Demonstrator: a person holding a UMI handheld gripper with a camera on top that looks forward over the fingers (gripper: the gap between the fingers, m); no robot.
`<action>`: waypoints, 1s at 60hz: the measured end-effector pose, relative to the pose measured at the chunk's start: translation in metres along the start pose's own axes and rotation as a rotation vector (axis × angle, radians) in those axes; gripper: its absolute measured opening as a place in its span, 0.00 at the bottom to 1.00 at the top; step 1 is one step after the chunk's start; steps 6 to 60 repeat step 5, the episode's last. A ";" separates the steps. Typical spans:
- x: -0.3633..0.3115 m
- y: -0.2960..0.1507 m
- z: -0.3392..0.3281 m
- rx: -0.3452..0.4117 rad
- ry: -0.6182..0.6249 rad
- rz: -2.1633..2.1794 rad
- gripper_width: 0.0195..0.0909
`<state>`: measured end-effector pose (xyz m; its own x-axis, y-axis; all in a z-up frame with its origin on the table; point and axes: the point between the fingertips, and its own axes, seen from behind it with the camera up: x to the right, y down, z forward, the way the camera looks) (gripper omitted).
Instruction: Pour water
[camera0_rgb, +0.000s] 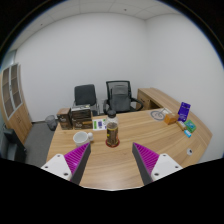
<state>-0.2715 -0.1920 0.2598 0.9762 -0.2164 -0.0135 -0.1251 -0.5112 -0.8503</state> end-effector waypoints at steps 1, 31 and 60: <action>0.000 -0.001 0.000 0.002 -0.002 0.001 0.92; -0.002 -0.005 -0.001 0.004 -0.015 0.010 0.92; -0.002 -0.005 -0.001 0.004 -0.015 0.010 0.92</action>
